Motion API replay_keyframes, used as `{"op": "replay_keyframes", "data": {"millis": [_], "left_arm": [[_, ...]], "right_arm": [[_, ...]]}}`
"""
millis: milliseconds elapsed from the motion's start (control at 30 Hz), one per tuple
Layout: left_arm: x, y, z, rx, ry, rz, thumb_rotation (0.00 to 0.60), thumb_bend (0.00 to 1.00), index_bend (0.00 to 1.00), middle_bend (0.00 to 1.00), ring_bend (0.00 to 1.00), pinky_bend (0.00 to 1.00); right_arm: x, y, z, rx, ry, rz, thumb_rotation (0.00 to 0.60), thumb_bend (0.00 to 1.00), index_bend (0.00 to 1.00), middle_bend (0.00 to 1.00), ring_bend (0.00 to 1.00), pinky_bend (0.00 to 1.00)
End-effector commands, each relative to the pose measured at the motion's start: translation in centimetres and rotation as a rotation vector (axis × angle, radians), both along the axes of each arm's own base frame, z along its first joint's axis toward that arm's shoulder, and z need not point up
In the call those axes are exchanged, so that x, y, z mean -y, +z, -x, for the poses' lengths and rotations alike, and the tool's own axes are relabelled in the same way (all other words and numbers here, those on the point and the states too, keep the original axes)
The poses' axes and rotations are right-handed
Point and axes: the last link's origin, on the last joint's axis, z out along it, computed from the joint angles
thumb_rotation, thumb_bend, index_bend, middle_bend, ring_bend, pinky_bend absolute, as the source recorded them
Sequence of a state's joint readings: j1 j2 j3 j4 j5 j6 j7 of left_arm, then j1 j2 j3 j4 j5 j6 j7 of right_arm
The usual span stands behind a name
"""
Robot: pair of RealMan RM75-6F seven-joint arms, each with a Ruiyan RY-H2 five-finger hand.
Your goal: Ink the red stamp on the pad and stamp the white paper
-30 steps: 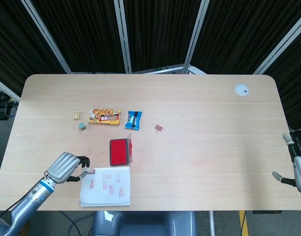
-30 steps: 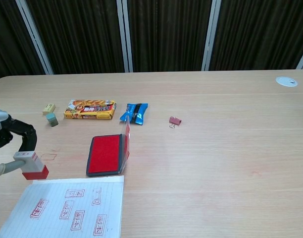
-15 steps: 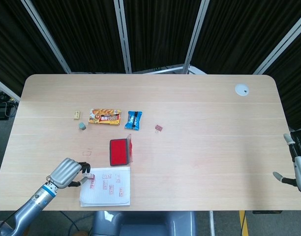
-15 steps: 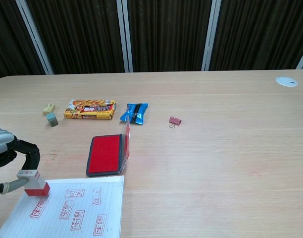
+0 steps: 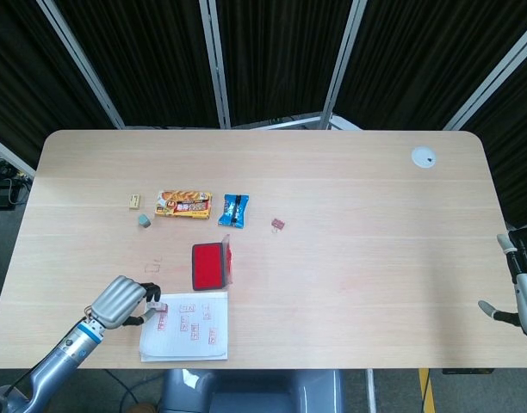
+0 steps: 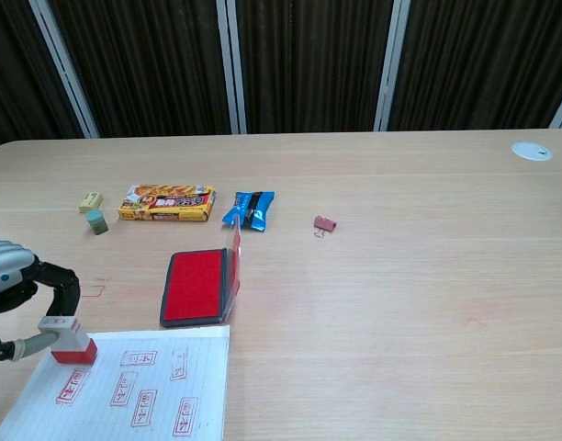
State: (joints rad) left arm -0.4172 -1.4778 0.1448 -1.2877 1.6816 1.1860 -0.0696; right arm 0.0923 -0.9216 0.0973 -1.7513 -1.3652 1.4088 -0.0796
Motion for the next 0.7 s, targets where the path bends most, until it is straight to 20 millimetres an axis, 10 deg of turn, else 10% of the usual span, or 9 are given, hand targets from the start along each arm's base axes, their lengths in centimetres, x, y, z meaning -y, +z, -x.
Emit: {"op": "replay_keyframes", "data": {"millis": [33, 700], "left_arm": [[0.1, -0.2, 0.1, 0.001, 0.005, 0.005, 0.600, 0.41, 0.58, 0.56, 0.85, 0.90], [0.1, -1.2, 0.8, -0.033, 0.013, 0.016, 0.600, 0.41, 0.59, 0.56, 0.85, 0.90]], "right_arm": [[0.0, 0.0, 0.0, -0.001, -0.002, -0.001, 0.600, 0.00, 0.00, 0.00, 0.00, 0.00], [0.1, -0.1, 0.2, -0.004, -0.009, -0.004, 0.600, 0.00, 0.00, 0.00, 0.00, 0.00]]}}
